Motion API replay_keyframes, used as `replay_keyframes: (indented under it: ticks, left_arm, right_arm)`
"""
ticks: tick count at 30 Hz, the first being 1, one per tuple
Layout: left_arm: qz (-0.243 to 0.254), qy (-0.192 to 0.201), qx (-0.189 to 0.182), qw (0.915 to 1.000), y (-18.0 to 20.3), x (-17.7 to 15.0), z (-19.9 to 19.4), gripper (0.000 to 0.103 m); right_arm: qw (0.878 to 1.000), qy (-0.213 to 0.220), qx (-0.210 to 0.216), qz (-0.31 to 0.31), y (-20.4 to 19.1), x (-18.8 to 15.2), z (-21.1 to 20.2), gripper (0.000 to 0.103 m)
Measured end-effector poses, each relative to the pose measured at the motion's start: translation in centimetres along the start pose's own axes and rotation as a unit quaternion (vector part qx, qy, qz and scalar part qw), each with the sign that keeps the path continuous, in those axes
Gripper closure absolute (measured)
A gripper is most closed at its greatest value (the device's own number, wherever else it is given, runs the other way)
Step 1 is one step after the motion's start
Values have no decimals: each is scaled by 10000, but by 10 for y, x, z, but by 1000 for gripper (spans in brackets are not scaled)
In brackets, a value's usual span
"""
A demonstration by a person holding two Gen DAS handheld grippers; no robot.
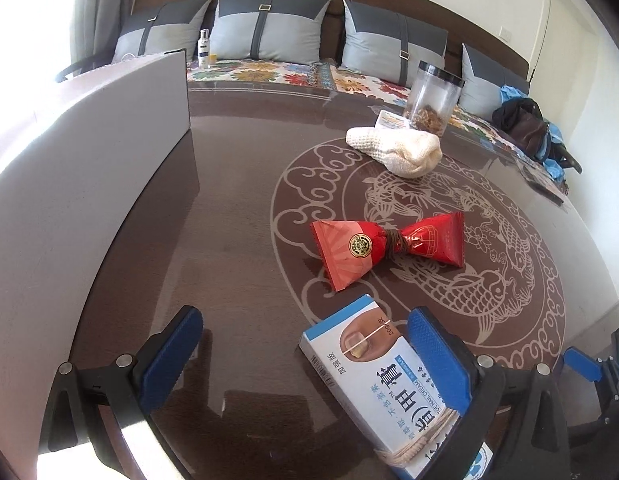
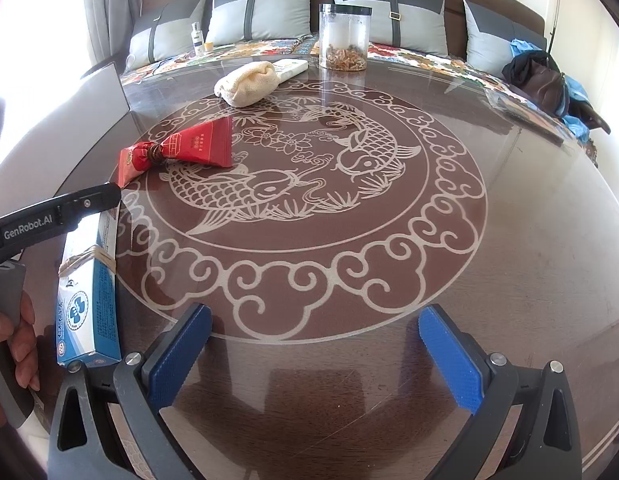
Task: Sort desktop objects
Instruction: 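Reach the left tool to the blue-and-white nail cream box and close on it, then hold the nail cream box in the left tool above the table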
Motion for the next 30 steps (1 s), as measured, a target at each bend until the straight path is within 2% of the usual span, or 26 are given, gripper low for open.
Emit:
replay_keyframes:
  ticks: [3,7,12,16,30]
  left_arm:
    - [85,-18,33,10000,6,-6,-2,0]
    - [462,-5,164,9988,29,-11,-3,0]
    - [675,-304,517,9959,44,-11,9,0]
    - [578,-559,488,9956,38,-14,18,0]
    - [587,-560,522,9953,36,-16,18,0]
  right_arm:
    - [10000,1,0,0,0,0,0,0]
    - [10000,0,0,0,-1,0,0,0]
    - [10000,1,0,0,-1,0,0,0]
    - [10000,1,0,0,0,0,0,0]
    - [10000,1,0,0,1,0,0,0]
Point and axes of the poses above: each gripper's, at about its wrist camera, not at the fingertips, and z roughly the way its jaws point, y to its right, x to its top, the point moved 6 cm from there along z, roughly the way its jaws point, and after that the axes turned 13 degrees about -y, right-handed, at the moved point
